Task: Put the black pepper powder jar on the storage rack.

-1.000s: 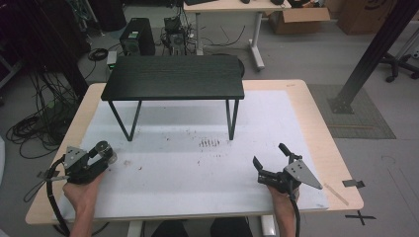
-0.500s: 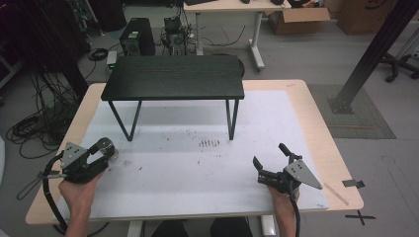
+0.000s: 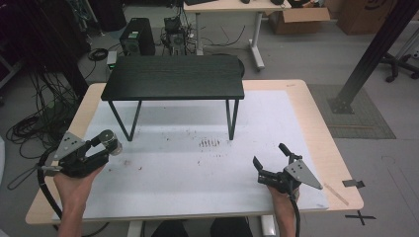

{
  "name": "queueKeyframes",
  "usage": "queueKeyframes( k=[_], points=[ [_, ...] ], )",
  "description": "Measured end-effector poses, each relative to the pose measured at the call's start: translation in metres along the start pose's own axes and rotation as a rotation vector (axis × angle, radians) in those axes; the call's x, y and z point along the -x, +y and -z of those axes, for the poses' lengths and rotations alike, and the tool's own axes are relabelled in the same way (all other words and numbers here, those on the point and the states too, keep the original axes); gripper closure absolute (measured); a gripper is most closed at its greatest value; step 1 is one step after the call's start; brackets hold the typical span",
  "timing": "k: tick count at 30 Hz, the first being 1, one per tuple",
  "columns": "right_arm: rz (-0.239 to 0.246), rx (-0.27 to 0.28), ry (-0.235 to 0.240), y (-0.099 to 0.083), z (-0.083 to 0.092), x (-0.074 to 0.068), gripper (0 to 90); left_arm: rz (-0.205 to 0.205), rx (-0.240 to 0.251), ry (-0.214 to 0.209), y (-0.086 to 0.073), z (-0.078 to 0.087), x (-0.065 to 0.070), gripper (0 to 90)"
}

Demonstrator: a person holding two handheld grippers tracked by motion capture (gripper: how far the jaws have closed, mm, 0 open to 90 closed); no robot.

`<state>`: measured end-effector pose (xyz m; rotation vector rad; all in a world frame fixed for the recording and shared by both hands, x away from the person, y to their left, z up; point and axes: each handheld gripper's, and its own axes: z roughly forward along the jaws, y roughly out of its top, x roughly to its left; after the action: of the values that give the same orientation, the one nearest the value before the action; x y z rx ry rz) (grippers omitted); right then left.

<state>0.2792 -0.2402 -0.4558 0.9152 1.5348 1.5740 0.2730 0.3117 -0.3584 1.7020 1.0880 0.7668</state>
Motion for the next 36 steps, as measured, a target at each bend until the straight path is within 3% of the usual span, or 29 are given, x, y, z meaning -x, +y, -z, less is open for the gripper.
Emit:
queueKeyframes(
  k=[14,24,36],
  points=[
    [0.0,0.0,0.0,0.0,0.0,0.0,0.7,-0.046,0.009,-0.125,0.044,0.003,0.005,49.2],
    [0.0,0.0,0.0,0.0,0.0,0.0,0.7,-0.12,-0.003,-0.193,0.078,-0.001,0.015,49.2],
    [0.001,0.001,0.0,0.0,0.0,0.0,0.7,-0.174,-0.006,-0.283,0.116,-0.009,0.025,49.2]
  ],
)
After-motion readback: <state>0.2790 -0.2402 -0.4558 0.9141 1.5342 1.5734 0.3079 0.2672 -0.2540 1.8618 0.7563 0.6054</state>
